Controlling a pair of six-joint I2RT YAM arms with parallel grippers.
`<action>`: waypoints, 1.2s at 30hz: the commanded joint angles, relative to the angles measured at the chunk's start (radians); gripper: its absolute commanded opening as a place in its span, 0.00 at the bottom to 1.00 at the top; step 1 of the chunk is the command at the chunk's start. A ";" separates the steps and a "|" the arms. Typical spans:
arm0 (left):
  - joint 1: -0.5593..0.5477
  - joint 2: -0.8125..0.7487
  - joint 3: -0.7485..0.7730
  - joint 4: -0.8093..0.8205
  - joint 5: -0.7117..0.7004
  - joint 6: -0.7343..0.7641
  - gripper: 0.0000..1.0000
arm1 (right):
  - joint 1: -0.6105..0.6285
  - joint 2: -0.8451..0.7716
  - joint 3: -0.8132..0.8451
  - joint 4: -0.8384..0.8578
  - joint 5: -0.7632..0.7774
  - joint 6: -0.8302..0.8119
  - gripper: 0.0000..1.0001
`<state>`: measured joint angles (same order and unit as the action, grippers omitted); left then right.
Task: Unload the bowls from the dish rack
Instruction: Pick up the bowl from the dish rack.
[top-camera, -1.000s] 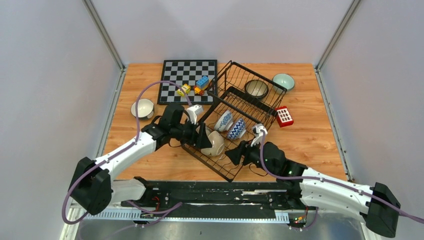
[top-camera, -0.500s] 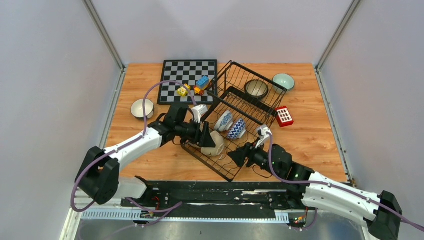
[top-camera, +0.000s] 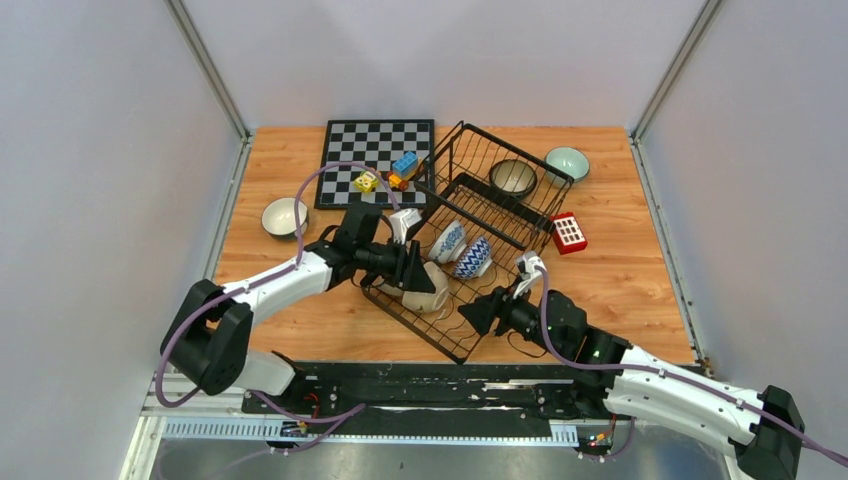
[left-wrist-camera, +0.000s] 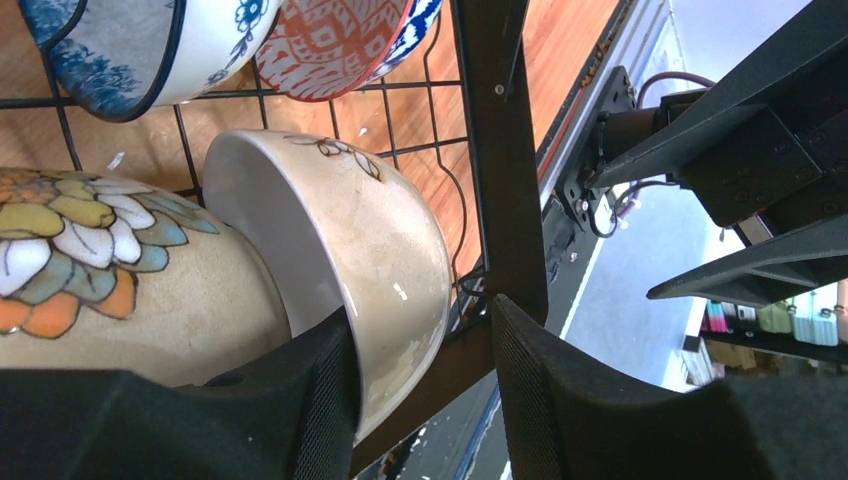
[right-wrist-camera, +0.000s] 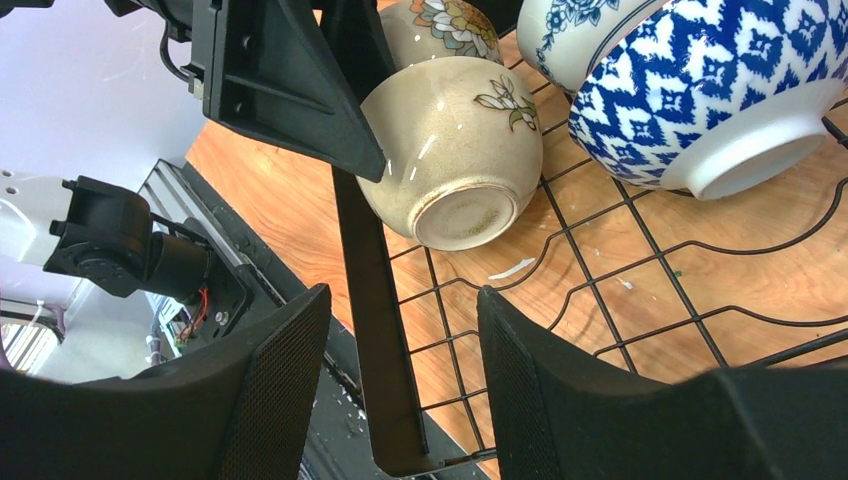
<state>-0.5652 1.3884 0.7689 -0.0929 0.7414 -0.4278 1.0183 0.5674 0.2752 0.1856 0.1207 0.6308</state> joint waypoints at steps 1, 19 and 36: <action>-0.005 0.026 0.005 0.059 0.044 -0.024 0.49 | -0.012 -0.013 -0.023 -0.018 -0.004 -0.013 0.59; -0.005 0.030 -0.007 0.088 0.064 -0.052 0.17 | -0.012 -0.025 -0.028 -0.024 0.002 -0.013 0.55; -0.007 0.012 -0.112 0.412 0.112 -0.272 0.00 | -0.012 -0.101 -0.024 -0.178 0.119 0.038 0.62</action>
<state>-0.5640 1.4261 0.6830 0.1383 0.8059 -0.6064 1.0183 0.5102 0.2642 0.0994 0.1646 0.6403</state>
